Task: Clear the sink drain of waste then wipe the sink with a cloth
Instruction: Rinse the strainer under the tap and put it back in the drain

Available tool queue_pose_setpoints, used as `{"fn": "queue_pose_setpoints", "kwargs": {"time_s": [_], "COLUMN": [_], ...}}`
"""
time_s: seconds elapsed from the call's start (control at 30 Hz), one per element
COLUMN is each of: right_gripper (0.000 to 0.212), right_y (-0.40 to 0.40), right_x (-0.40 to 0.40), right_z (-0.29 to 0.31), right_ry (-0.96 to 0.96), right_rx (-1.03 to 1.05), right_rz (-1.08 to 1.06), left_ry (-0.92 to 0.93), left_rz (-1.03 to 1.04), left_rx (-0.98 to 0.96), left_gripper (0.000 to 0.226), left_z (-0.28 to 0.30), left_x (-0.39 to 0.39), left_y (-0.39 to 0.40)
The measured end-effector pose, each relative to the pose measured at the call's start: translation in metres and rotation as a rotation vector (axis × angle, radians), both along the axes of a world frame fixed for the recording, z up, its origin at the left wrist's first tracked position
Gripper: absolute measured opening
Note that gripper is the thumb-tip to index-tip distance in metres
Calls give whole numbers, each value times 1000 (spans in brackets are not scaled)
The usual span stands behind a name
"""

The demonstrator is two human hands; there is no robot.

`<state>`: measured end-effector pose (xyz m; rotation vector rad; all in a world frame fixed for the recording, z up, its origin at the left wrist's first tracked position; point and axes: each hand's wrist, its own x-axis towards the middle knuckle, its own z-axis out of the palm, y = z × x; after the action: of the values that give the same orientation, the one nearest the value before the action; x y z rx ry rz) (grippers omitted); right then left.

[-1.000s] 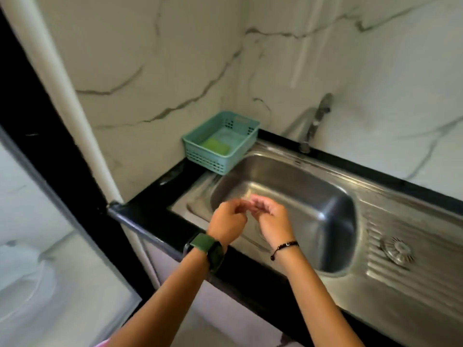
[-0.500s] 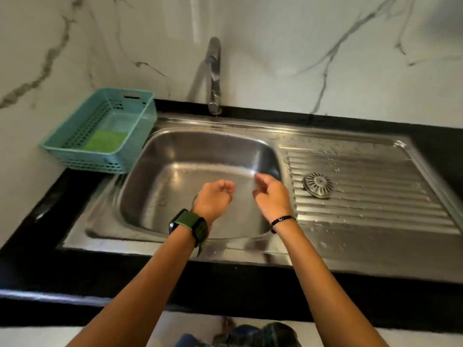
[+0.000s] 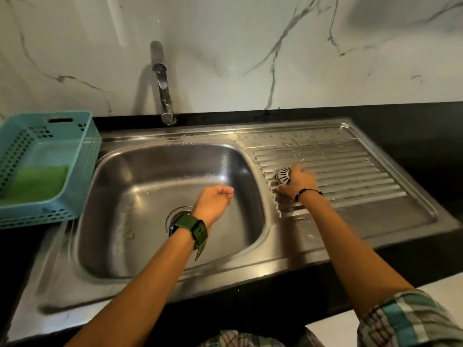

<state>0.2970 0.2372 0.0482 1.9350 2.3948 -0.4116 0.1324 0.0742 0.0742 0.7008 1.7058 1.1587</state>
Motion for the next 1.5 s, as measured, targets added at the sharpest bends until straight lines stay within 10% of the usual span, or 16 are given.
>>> {"fn": "queue_pose_setpoints", "kwargs": {"time_s": [0.37, 0.6, 0.7, 1.03, 1.5], "right_gripper": [56, 23, 13, 20, 29], "right_y": [-21, -76, -86, -27, 41], "right_x": [-39, -108, -138, -255, -351], "right_z": [27, 26, 33, 89, 76], "right_ry": [-67, 1024, 1194, 1056, 254], "right_rx": [-42, -714, -914, -421, 132], "right_rz": [200, -55, -32, 107, 565], "left_ry": [-151, -461, -596, -417, -469], "left_rz": [33, 177, 213, 567, 524], "left_rx": [-22, -57, 17, 70, -1], "left_gripper": [26, 18, 25, 21, 33], "left_z": [-7, -7, -3, 4, -8], "left_x": [-30, -59, -85, -155, -145], "left_y": [4, -8, -13, -14, 20]}}
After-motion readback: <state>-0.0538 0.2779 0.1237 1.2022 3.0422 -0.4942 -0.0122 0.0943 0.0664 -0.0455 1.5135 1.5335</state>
